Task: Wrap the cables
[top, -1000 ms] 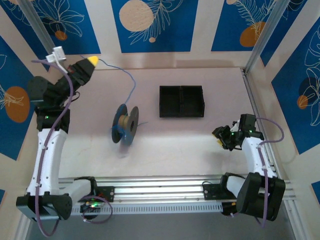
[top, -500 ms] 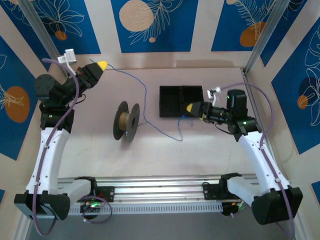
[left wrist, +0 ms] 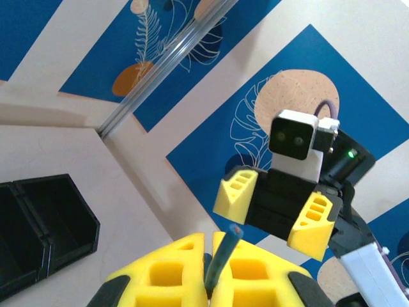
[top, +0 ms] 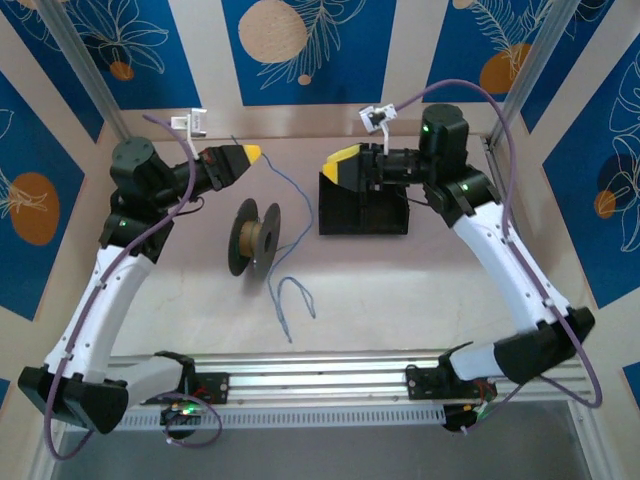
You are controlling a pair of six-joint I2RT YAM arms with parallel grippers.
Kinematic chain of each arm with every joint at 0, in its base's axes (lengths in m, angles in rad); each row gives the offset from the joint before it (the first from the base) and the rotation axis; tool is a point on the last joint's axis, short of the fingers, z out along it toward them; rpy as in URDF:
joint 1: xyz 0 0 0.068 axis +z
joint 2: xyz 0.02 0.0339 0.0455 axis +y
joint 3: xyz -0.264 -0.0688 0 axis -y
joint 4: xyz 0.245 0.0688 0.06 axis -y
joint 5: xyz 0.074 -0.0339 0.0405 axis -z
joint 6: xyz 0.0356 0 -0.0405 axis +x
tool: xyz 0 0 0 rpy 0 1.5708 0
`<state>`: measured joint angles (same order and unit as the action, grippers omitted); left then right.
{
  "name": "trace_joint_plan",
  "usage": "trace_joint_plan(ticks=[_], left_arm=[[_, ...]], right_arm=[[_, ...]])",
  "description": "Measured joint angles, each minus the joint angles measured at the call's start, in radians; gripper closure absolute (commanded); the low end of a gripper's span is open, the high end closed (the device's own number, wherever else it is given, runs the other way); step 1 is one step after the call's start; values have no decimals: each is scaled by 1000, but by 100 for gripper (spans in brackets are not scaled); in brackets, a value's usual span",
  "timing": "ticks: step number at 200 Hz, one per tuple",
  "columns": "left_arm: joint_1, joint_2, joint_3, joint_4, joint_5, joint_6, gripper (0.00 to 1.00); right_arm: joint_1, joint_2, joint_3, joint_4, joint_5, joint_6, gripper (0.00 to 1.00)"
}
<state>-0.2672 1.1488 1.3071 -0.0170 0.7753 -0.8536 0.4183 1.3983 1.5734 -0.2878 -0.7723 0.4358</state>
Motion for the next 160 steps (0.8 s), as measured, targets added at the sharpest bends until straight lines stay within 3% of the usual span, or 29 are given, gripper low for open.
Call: trace_joint_plan(ticks=[63,88,105,128,139,144,160], left_arm=[[-23,24,1,-1,2,23,100],[-28,31,1,1,3,27,100],[-31,34,4,1,2,31,100],[-35,34,5,1,3,43,100],[-36,35,5,0,2,45,100],[-37,36,5,0,2,45,92],[-38,40,5,-3,-9,52,46]], right_arm=[[82,185,115,-173,-185,-75,58],[95,205,127,-211,-228,-95,85],[95,219,134,-234,-246,-94,85],[95,230,135,-255,-259,-100,100],[95,230,136,-266,-260,-99,100],[95,230,136,-270,-260,-102,100],[92,230,138,-286,-247,-110,100]])
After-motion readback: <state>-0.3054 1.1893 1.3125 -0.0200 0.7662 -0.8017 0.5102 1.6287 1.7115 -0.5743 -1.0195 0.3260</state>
